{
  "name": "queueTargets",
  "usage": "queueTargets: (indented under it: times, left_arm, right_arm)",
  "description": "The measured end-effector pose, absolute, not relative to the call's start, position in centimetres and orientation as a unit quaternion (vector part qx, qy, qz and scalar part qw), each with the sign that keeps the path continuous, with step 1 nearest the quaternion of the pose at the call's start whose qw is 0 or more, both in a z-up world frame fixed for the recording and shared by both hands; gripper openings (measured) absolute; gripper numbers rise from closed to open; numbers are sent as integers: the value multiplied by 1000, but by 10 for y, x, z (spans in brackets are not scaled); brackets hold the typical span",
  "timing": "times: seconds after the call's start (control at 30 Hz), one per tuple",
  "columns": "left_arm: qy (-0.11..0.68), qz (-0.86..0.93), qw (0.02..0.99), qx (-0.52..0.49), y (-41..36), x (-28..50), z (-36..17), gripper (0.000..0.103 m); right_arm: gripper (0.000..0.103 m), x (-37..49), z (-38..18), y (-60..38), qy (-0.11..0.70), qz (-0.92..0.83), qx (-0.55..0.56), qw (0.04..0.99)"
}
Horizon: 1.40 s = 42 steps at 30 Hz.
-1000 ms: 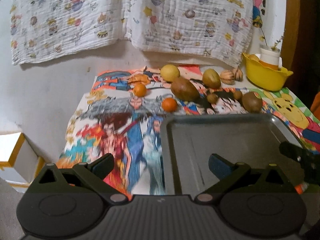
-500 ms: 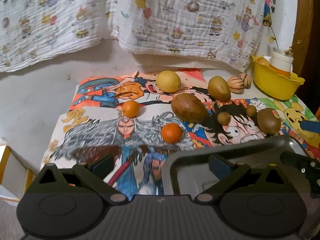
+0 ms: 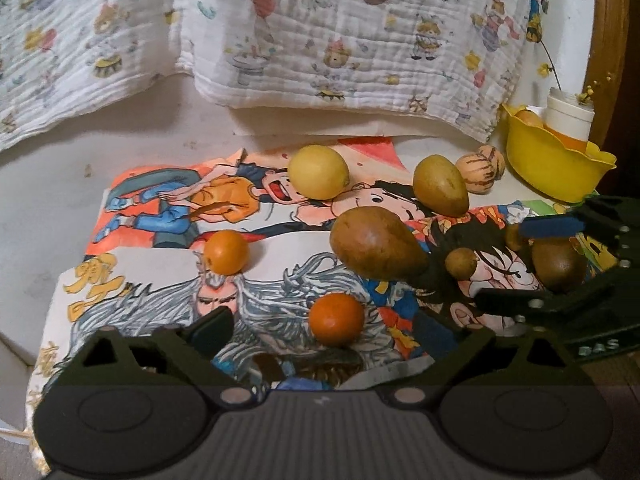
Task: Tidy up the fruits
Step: 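Grasp a small orange tangerine with the left gripper while the right grasps a small brown kiwi, then lower both held fruits into the metal tray and open both grippers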
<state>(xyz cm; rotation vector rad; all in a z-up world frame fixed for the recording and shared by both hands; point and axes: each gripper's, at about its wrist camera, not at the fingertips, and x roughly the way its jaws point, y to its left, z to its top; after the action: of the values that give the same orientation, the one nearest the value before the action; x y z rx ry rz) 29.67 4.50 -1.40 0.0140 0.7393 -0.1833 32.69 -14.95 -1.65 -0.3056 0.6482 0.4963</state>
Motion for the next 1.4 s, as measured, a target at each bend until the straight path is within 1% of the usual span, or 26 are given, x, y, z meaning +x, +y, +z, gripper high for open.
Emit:
queueTargets:
  times: [0.1,0.17,0.23,0.53,0.57,0.6,0.67,0.7,0.73,0.77,0.8,1.07,1.4]
  left_arm:
    - [364,-103,926,1,46,301,-18,88]
    - [366,-109,924,0,45,303,-21,80]
    - [369,-115,922,-2,44,305,-24,78]
    - [371,-125,920,-7,41,310,-29,55]
    - [371,-124,920,-9,41,310,-29,53]
    - [372,-122,920,-10,42,311,-30,48]
    - [371,-117,921,-9,42,312,-30,39]
    - [370,-113,922,-7,42,312,-30,37]
    - [370,-114,922,-7,43,312,-29,37]
    - [372,-113,921,-10,44,312,-29,36]
    - [372,-110,922,-10,44,312,-28,36]
    - [354,-104,929,-8,43,285,-10,36]
    - [357,-121,926,-19,39,218,5,36]
  right_arm:
    - [79,332,-23,-144,320,248,-158,901]
    - [76,335,-27,-140,322,251,-166,898]
    - [72,338,-30,-137,325,253,-169,895]
    - [54,350,-37,-135,344,260,-144,891]
    - [50,351,-37,-136,344,261,-140,891]
    - [47,351,-37,-136,344,261,-136,891]
    - [44,351,-37,-135,343,260,-132,893]
    - [41,350,-37,-135,342,259,-132,894]
    - [39,350,-37,-135,341,259,-131,894]
    - [33,350,-37,-135,340,258,-131,895]
    - [32,349,-37,-135,339,256,-132,895]
    - [32,327,-17,-139,322,271,-114,900]
    - [32,239,4,-139,309,309,-106,893]
